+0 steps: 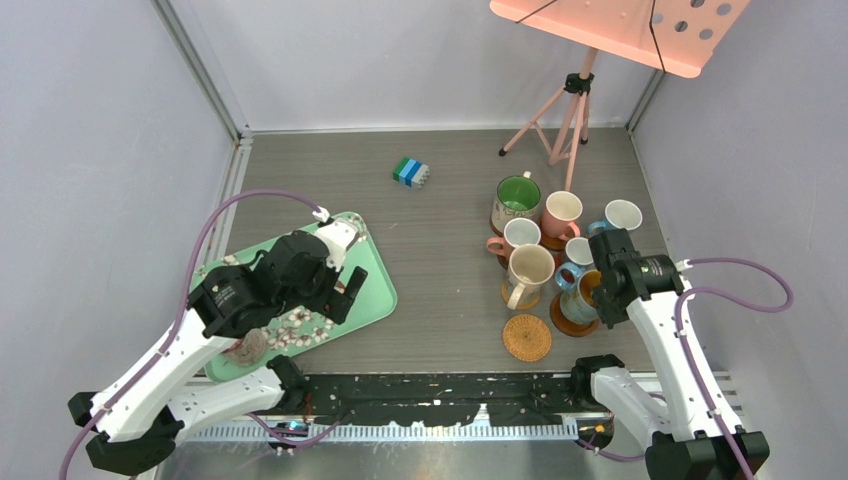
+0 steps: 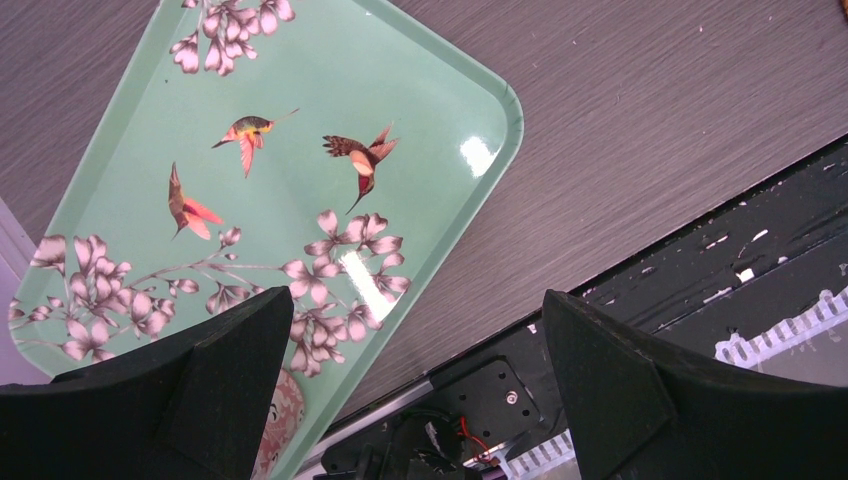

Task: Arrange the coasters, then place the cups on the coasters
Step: Place the cup on the coaster.

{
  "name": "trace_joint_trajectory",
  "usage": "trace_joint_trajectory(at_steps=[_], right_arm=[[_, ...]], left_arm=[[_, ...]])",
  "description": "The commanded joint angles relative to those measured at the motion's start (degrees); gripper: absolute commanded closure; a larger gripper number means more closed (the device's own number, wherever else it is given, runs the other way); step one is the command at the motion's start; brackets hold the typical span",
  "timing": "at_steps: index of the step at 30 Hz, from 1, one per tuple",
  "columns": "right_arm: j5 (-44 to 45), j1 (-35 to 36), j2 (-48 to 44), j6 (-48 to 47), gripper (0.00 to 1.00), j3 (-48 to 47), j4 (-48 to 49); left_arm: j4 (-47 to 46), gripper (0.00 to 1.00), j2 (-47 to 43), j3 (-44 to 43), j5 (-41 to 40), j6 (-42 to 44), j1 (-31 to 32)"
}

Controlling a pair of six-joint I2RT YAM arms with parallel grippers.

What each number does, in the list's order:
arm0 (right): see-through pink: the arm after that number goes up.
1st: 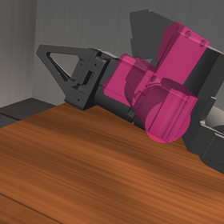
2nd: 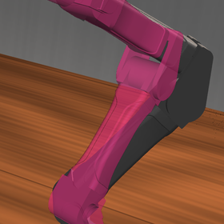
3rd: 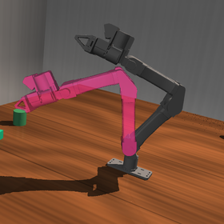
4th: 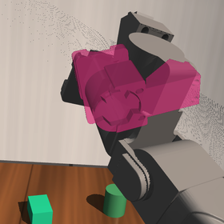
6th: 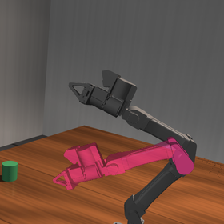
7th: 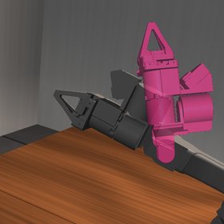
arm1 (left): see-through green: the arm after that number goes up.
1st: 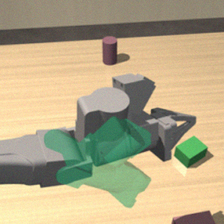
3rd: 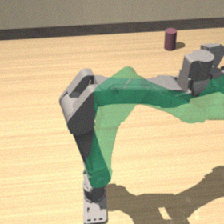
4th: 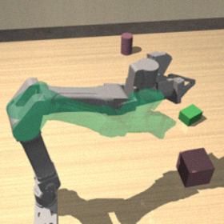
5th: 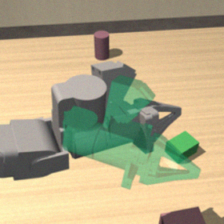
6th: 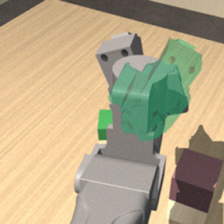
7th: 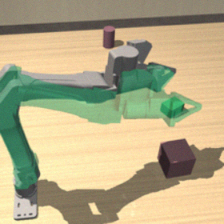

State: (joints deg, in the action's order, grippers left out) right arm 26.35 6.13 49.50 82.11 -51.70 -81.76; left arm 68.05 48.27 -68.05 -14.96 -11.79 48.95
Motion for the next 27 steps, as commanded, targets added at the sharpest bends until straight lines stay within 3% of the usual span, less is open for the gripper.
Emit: trace_joint_trajectory(at_steps=[1, 27], right_arm=[[2.7, -0.2, -1.2, 2.0, 0.95, 0.5, 5.1], [2.7, -0.2, 2.3, -0.7, 0.95, 3.7, 8.0]], left_arm=[[0.1, 0.01, -0.8, 0.3, -0.5, 0.0, -0.1], [0.5, 0.01, -0.1, 1.3, -0.3, -0.3, -0.1]])
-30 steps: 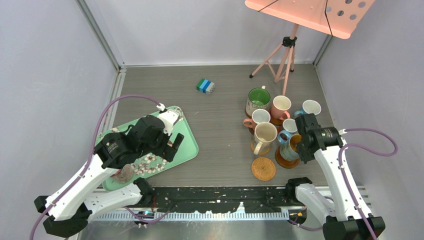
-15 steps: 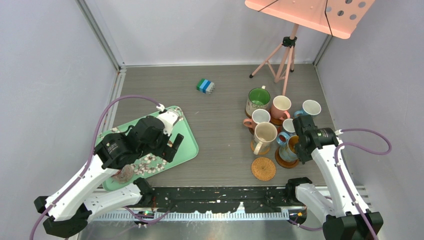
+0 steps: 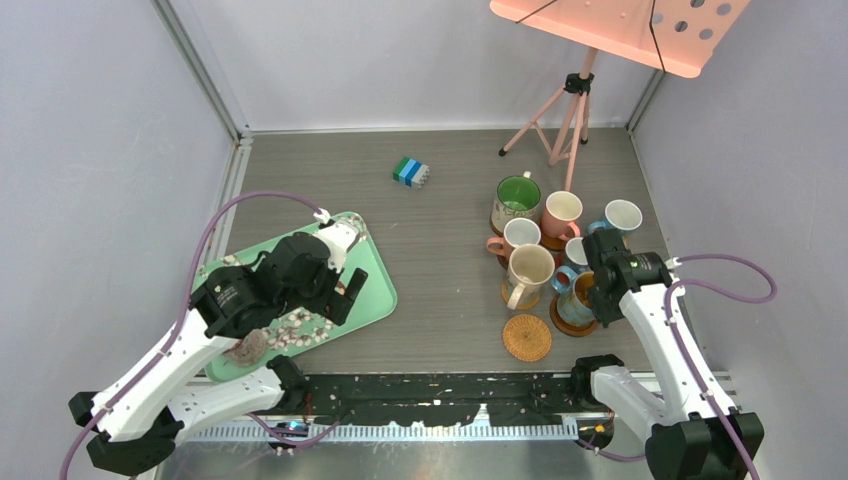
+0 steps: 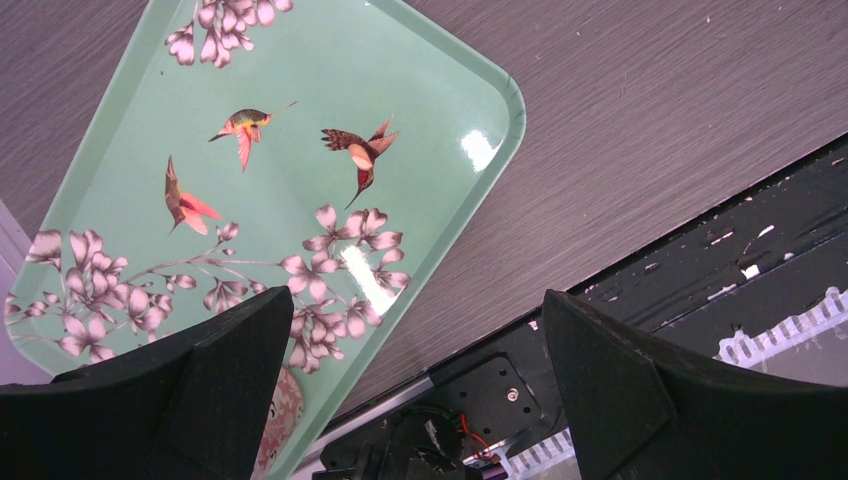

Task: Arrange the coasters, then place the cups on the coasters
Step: Place the cup on the coaster.

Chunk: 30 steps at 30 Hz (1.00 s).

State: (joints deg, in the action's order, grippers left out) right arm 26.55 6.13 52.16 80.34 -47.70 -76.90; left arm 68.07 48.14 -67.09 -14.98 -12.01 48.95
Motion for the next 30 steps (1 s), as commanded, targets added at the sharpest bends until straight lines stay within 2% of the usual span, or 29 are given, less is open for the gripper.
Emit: trace_joint_trajectory(at_steps=[1, 7, 9, 19, 22, 27, 30], right_arm=[[2.4, -0.2, -0.3, 1.2, 0.95, 0.0, 3.3], [2.6, -0.2, 0.3, 1.1, 0.94, 0.5, 3.2], [2.9, -0.2, 0.4, 1.1, 0.91, 0.5, 3.0], [3.3, -0.2, 0.2, -0.5, 0.71, -0.1, 3.8], [3.5, -0.2, 0.4, -1.1, 0.67, -2.2, 2.3], [1.0, -0.2, 0.0, -2.4, 0.53, -5.9, -1.5], [-0.9, -0.2, -1.6, -4.5, 0.51, -8.6, -3.2]], left_arm=[[0.5, 0.01, -0.1, 0.4, -0.4, 0.0, -0.1], [0.7, 0.01, -0.3, 0.7, -0.8, 0.0, -0.1], [0.7, 0.01, -0.4, 0.9, -0.8, 0.0, -0.1], [0.5, 0.01, -0.7, 1.3, -1.1, 0.0, -0.1], [1.1, 0.0, -0.8, 0.8, -1.4, 0.0, -0.1], [1.1, 0.01, -1.4, 0.5, -1.9, -0.3, -0.1], [0.7, 0.0, -1.4, -0.1, -2.1, -0.8, -0.1]])
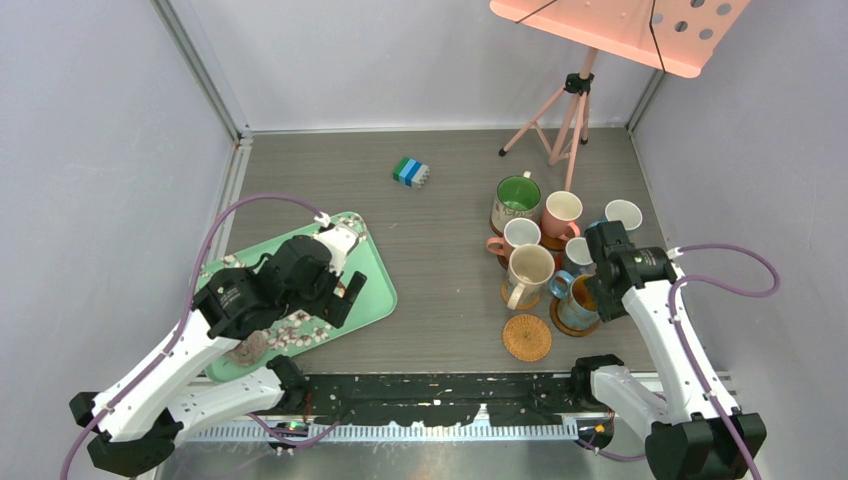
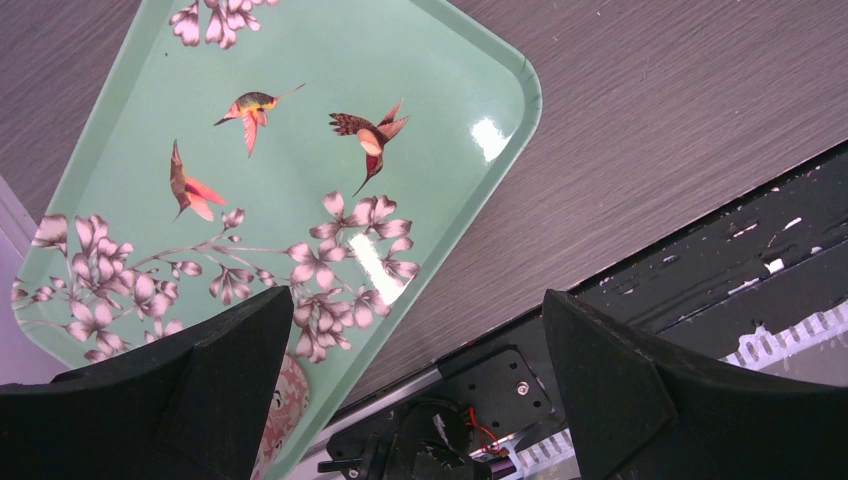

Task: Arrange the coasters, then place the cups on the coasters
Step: Place the cup on the coaster.

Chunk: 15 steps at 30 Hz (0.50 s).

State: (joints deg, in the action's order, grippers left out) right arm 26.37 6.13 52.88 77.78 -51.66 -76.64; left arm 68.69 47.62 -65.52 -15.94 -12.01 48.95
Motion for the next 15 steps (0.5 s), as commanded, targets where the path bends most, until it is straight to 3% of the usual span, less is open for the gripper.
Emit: trace_joint_trajectory(at_steps=[1, 4, 8, 11, 15], right_arm=[[-1.0, -0.2, -3.2, -2.7, 0.5, -5.3, -4.0], [-4.0, -0.2, -5.0, -11.3, 0.5, -10.1, -2.0], [-16.2, -0.2, -6.3, -26.4, 0.5, -13.2, 14.3], [-22.8, 0.0, -5.4, -32.6, 0.5, -14.8, 20.2], [-25.0, 3.0, -6.0, -45.8, 0.5, -13.7, 28.7]], left_arm=[[0.0, 0.0, -0.8, -1.9, -1.3, -1.1, -0.1], [-0.7, 0.0, -0.5, -2.4, -1.7, -2.1, -0.1], [-2.1, 0.0, -0.4, -2.7, -4.4, -5.0, -0.1], [-4.7, 0.01, -0.1, -1.9, -6.0, -6.4, -0.1], [-10.6, 0.01, 0.8, 1.6, -8.8, -6.7, -0.1]])
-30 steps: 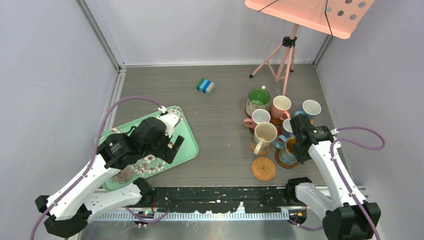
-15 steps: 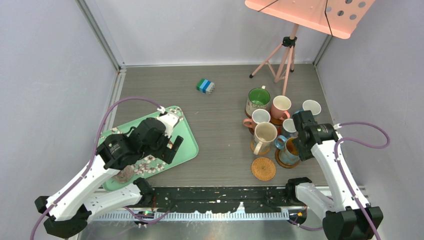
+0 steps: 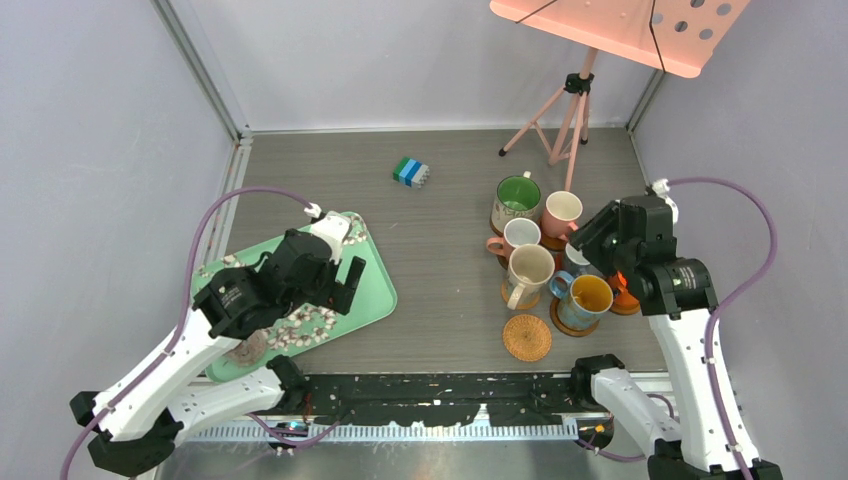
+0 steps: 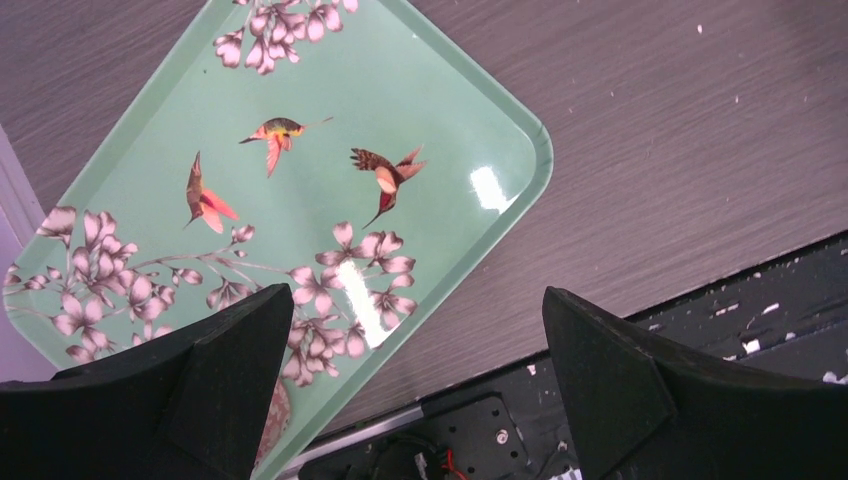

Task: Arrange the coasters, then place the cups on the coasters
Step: Place the cup on the coaster, then pick up the cup from the tray.

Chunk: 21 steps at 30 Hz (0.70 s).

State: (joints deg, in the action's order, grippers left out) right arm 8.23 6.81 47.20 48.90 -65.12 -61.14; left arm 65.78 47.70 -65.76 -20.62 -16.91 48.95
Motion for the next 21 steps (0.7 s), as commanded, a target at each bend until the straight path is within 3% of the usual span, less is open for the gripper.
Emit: trace_joint_trajectory(at_steps=[1, 6, 10, 16, 21], right_arm=[[-8.7, 2.8, -1.9, -18.9, 0.5, 0.7, 18.1], [-25.0, 5.4, -8.3, -30.3, 0.5, 11.1, 33.7], [-36.4, 8.2, -9.1, -33.1, 0.5, 14.4, 35.8], [-38.2, 11.9, -13.1, -33.6, 0.5, 14.5, 32.8], [-39.0, 11.9, -17.0, -32.7, 0.5, 14.8, 32.0]], left_arm=[[-10.1, 0.0, 1.0, 3.6, -5.4, -2.0, -0.1], [-15.7, 0.0, 5.0, 7.1, -10.6, -4.8, -1.6], [-14.6, 0.03, 8.9, 4.8, -9.9, -9.1, -8.2], [-15.4, 0.13, 8.2, 7.8, -8.0, -20.0, -28.9], [-11.5, 0.15, 6.6, 10.2, -8.8, -26.9, -45.2]])
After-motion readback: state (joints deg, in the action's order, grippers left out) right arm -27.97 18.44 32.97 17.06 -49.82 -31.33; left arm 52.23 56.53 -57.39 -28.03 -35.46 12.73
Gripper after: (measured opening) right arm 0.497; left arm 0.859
